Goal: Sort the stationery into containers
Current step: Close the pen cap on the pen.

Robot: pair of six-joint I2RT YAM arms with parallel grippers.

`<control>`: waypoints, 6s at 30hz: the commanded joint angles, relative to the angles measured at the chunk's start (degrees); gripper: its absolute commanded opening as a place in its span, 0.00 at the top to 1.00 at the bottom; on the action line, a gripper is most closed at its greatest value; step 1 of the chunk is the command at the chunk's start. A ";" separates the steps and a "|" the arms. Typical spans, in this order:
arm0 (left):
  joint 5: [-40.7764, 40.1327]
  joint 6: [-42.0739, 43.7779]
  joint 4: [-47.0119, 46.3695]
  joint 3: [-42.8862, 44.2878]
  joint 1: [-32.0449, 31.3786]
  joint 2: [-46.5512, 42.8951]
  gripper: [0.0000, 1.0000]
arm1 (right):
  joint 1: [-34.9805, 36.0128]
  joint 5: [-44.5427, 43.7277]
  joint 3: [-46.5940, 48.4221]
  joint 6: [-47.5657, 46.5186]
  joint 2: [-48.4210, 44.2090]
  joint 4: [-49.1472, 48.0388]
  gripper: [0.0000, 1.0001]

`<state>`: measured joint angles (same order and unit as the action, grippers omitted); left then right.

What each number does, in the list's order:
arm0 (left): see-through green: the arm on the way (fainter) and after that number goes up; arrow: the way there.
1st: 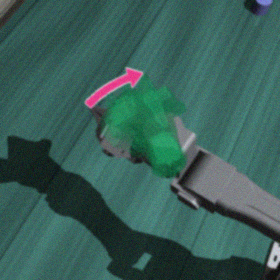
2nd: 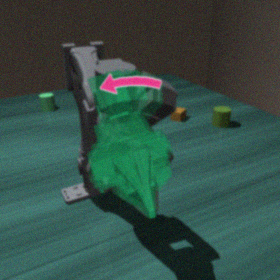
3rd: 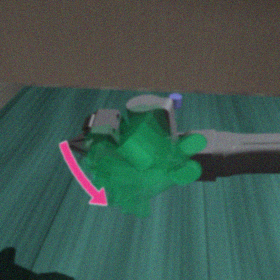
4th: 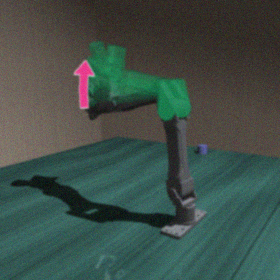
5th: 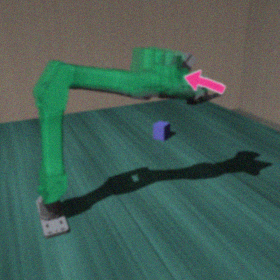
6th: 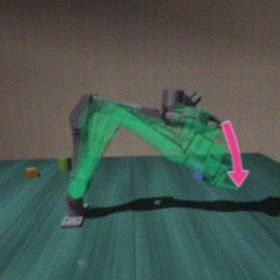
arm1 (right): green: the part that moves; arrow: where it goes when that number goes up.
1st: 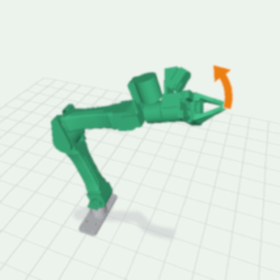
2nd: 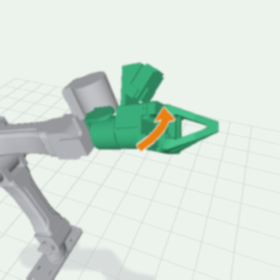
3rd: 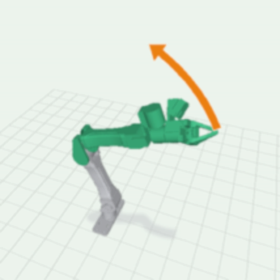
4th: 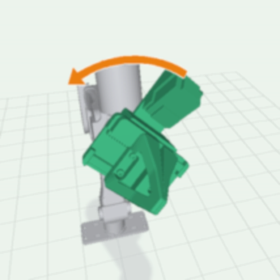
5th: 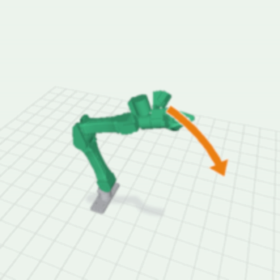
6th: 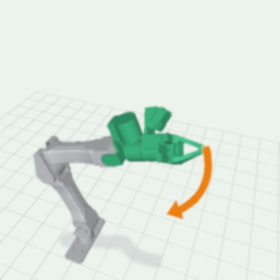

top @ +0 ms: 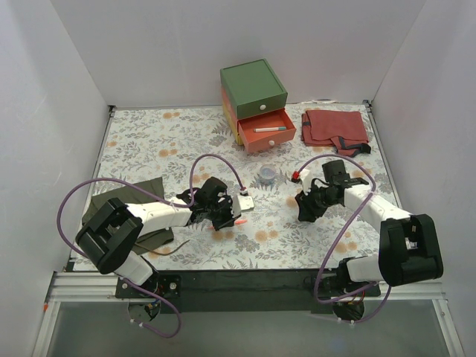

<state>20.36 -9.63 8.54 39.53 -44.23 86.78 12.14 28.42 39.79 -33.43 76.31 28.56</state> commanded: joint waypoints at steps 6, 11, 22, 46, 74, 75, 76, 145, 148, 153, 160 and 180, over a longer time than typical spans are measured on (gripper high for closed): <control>-3.13 -0.92 7.02 -2.53 0.02 3.74 1.00 | 5.42 -0.56 2.57 -0.50 1.55 0.71 0.47; -3.13 -1.01 7.02 -2.61 0.11 3.66 1.00 | 8.16 -6.89 3.18 3.02 3.66 -0.96 0.45; -2.26 -0.48 6.76 -2.79 0.90 4.27 1.00 | 8.78 -11.20 2.48 4.78 1.73 -1.48 0.45; -1.90 -0.83 6.58 -2.88 1.60 5.06 1.00 | 12.64 -17.43 -0.59 4.25 4.99 -4.12 0.48; -1.55 -0.48 6.41 -2.35 2.65 5.77 1.00 | 12.82 -17.09 -6.39 -0.67 1.12 -2.63 0.95; -1.55 -0.48 6.67 -2.00 2.66 5.59 1.00 | 12.82 -17.17 -6.57 -0.76 0.77 -2.54 0.98; -1.46 -0.57 7.02 -1.56 2.74 5.24 1.00 | 12.82 -17.26 -6.39 -0.76 -0.10 -1.84 0.99; 67.70 19.83 71.27 41.95 24.54 41.44 1.00 | 26.53 -1.00 -21.86 -56.57 0.59 -78.39 0.99; 68.94 19.12 71.27 43.17 24.80 42.41 1.00 | 26.71 -0.74 -21.69 -57.36 0.94 -77.52 0.99; 69.29 18.86 71.18 43.88 24.89 42.68 1.00 | 27.58 -1.88 -20.98 -58.32 1.91 -75.76 0.99; 69.38 19.03 71.27 43.62 24.89 42.24 1.00 | 28.73 -3.55 -19.75 -57.28 3.31 -74.26 0.99; 69.90 19.30 71.18 43.97 24.89 44.00 1.00 | 30.05 -2.76 -17.47 -57.89 5.51 -71.01 0.99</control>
<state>83.61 9.15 77.58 82.19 -19.64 130.10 41.76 24.21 20.34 -90.35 81.10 -42.94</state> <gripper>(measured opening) 0.077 0.045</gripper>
